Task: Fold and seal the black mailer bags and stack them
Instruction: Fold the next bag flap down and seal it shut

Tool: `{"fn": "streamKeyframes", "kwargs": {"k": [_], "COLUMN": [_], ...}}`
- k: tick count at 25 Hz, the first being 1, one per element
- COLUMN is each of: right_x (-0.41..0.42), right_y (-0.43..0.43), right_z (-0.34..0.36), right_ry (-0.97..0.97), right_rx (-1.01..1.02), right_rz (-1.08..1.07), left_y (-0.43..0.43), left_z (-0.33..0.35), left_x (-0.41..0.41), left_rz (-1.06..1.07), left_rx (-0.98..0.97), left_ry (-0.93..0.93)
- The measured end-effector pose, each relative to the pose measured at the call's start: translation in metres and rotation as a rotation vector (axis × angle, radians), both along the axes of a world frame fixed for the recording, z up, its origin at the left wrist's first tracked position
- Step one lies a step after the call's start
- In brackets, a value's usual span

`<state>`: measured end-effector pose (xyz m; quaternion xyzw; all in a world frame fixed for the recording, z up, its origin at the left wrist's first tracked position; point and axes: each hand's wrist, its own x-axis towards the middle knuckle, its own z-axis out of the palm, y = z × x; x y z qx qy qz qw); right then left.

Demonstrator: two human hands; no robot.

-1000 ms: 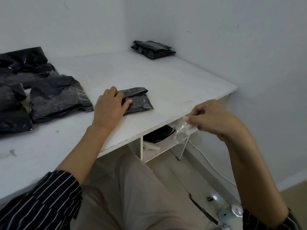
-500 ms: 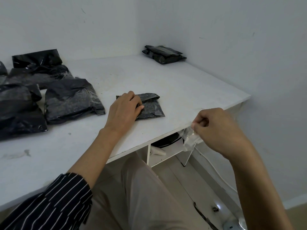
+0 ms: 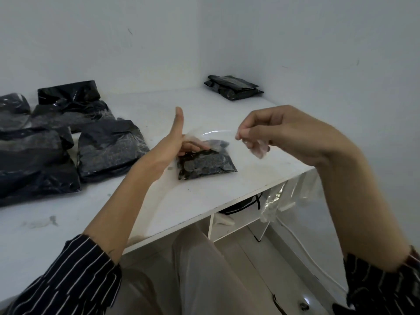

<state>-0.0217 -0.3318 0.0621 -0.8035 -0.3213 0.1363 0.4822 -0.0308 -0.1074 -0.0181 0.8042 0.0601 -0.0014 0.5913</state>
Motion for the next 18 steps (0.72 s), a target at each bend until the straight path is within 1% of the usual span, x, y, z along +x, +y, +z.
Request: {"fn": "streamKeyframes", "kwargs": {"k": [2,5,11,14,16,18], "right_x": [0.021,0.050,0.095,0.112,0.121,0.128], "right_y": [0.017,0.038,0.064,0.073,0.078,0.082], "right_z": [-0.006,-0.014,-0.022,-0.027,-0.030,-0.032], "right_ry": [0.036,0.068,0.094,0.109,0.133,0.169], "right_rx": [-0.033,-0.089,-0.267,-0.342,-0.380,-0.407], "right_rz": [0.050,0.089,0.173,0.219,0.254,0.285], "left_y": [0.006,0.012,0.020,0.027,0.025,0.019], "left_z": [0.001,0.002,-0.005,-0.009,-0.009,-0.011], "left_x": [-0.001,-0.004,0.001,0.004,0.004,0.006], "left_rz": [-0.040,-0.011,0.035,0.035,0.064,0.152], "left_rx": [-0.131,-0.259,-0.381,-0.389,-0.311,-0.217], "left_ry": [-0.014,-0.037,-0.056,-0.016,-0.003,-0.029]}}
